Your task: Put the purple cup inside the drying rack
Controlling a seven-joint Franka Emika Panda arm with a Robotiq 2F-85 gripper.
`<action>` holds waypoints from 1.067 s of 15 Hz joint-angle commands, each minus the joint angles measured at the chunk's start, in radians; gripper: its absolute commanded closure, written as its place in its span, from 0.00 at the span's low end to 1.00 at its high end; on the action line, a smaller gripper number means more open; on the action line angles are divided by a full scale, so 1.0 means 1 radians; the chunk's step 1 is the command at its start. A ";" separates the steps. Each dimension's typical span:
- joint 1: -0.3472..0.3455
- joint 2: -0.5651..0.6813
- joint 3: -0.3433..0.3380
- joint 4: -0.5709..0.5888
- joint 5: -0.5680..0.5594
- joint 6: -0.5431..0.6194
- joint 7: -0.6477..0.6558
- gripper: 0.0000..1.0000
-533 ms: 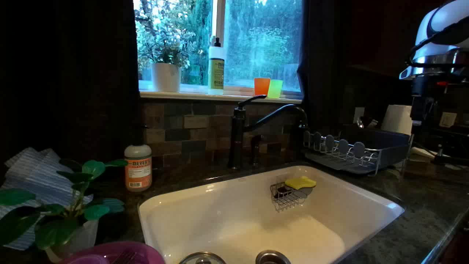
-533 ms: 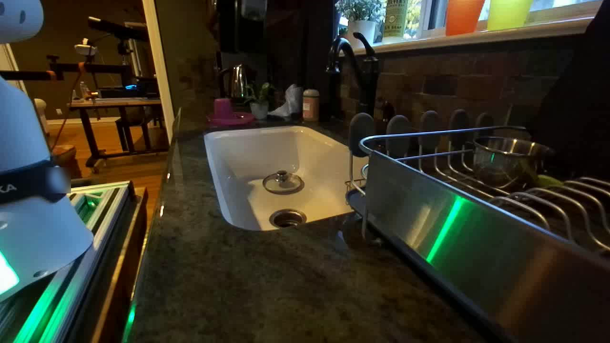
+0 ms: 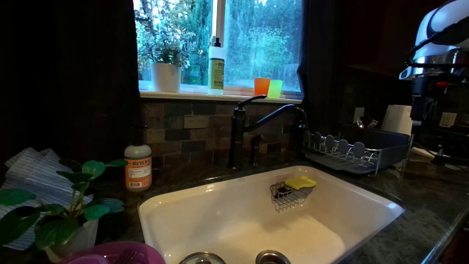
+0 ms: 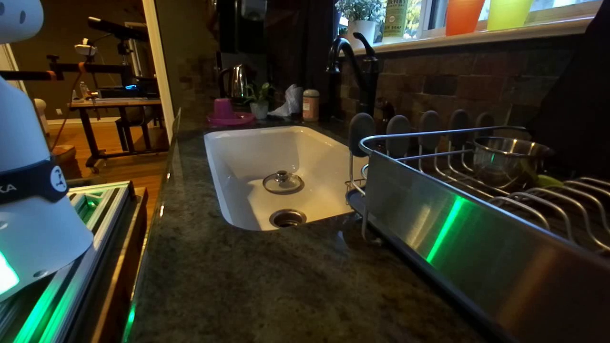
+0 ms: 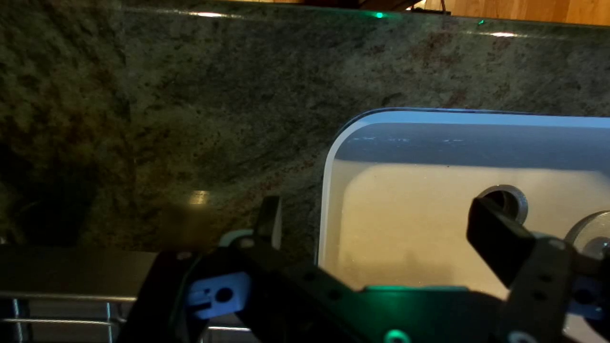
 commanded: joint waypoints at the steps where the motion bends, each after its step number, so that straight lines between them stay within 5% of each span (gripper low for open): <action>1: -0.004 0.001 0.004 0.001 0.003 -0.001 -0.002 0.00; 8: -0.004 0.001 0.004 0.001 0.003 -0.001 -0.002 0.00; 10: 0.061 -0.021 0.012 -0.034 0.058 0.085 -0.045 0.00; 16: 0.317 -0.037 0.258 -0.040 0.178 0.173 -0.010 0.00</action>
